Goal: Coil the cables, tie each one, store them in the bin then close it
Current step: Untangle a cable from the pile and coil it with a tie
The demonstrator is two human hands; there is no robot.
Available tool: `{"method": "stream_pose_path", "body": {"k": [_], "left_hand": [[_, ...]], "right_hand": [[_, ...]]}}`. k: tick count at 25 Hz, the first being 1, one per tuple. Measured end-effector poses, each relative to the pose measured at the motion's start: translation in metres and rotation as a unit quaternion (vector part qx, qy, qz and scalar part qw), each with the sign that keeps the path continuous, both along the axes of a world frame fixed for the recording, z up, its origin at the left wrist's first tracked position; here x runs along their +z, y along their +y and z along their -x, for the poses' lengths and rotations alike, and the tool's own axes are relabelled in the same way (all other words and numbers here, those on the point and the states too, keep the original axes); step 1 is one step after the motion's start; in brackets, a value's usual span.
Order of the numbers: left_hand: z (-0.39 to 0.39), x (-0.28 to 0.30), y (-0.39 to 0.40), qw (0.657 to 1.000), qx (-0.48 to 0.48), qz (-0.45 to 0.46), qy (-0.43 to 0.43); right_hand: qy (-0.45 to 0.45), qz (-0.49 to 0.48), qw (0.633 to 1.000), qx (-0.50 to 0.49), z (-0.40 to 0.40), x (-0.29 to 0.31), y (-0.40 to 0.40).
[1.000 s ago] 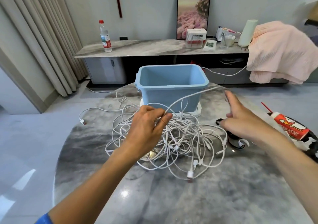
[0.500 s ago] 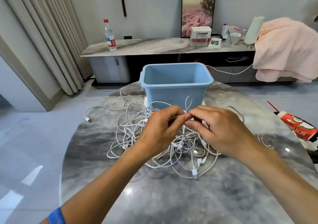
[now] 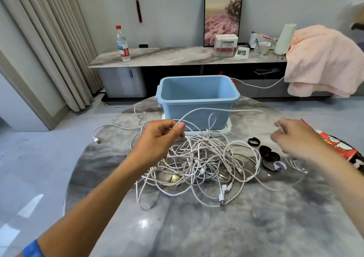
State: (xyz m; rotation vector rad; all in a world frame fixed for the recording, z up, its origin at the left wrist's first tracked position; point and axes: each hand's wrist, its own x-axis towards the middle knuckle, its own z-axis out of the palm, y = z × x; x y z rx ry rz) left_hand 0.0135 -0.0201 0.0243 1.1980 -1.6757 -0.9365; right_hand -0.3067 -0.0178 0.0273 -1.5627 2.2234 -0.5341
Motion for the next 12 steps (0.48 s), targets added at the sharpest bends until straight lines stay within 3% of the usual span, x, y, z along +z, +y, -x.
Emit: {"method": "stream_pose_path", "body": {"k": [1, 2, 5, 8, 10, 12], "left_hand": [[0.004, 0.002, 0.002, 1.000, 0.010, 0.000, -0.008], [0.007, 0.004, 0.004, 0.999, 0.010, 0.007, -0.031], [0.014, 0.005, 0.010, 0.989, -0.028, 0.053, -0.135], [0.024, 0.006, 0.016, 0.972, -0.042, 0.129, -0.192], [0.027, 0.007, 0.018, 0.983, -0.045, 0.110, -0.140], [0.024, 0.010, 0.016, 0.998, -0.045, -0.007, 0.033]], "right_hand": [[0.083, 0.005, 0.996, 0.017, -0.010, 0.005, 0.003], [0.125, 0.073, 0.989, 0.042, -0.021, 0.013, 0.006], [0.143, 0.313, 0.911, 0.225, -0.071, 0.031, 0.027], [0.166, 0.275, 0.859, 0.398, -0.109, 0.006, 0.034], [0.127, 0.250, 0.869, 0.408, -0.114, -0.003, 0.030], [0.073, 0.294, 0.882, 0.360, -0.106, 0.005, 0.025]]}}
